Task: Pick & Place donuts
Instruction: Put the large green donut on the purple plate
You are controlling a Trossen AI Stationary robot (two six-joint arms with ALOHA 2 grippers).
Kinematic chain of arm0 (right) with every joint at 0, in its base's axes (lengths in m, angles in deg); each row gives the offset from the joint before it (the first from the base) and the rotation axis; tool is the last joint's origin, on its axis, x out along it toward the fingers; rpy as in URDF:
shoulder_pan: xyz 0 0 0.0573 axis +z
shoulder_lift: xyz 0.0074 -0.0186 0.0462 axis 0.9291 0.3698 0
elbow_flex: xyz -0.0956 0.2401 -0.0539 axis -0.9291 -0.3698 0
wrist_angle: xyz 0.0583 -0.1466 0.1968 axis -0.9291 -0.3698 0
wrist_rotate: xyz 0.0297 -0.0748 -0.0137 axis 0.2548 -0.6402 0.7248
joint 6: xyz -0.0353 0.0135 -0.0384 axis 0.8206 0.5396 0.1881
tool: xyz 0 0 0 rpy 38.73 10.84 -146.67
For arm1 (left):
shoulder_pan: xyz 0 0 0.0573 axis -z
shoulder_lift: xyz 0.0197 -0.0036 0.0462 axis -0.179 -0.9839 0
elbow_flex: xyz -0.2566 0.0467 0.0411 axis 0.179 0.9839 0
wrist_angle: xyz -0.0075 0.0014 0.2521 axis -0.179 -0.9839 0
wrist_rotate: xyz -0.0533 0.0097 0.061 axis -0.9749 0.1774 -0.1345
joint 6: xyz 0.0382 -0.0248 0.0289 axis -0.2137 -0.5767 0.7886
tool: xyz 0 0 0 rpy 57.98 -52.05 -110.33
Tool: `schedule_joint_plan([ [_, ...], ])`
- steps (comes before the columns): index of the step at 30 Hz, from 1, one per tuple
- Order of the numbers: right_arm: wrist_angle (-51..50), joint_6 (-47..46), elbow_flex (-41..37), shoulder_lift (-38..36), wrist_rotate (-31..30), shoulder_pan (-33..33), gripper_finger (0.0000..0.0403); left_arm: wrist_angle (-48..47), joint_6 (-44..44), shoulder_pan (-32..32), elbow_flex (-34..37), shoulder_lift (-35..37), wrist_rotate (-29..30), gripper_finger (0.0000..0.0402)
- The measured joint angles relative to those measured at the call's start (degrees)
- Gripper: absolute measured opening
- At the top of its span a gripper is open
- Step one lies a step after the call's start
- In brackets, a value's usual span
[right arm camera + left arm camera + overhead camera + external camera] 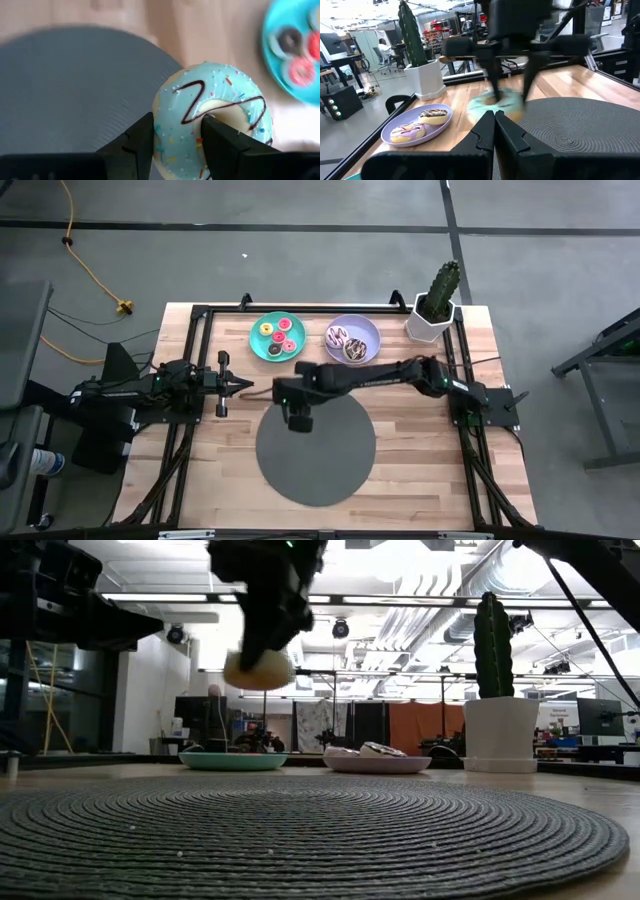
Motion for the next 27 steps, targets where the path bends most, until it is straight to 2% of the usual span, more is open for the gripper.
schedule_joint_plan([
  [15, -10.5, 1.0, 0.0, -3.1, 0.5, -12.1, 0.0140, 0.0, 0.0, 0.0, 0.0, 0.0, 0.0, 0.0000],
  [20, -11.2, -1.4, 0.0, -3.1, 3.2, -17.6, 0.0140, 0.0, 0.0, 0.0, 0.0, 0.0, 0.0, 0.0000],
  [27, -11.7, -3.3, 0.0, -3.1, 2.7, -26.2, 0.0140, 0.0, 0.0, 0.0, 0.0, 0.0, 0.0, 0.0000],
])
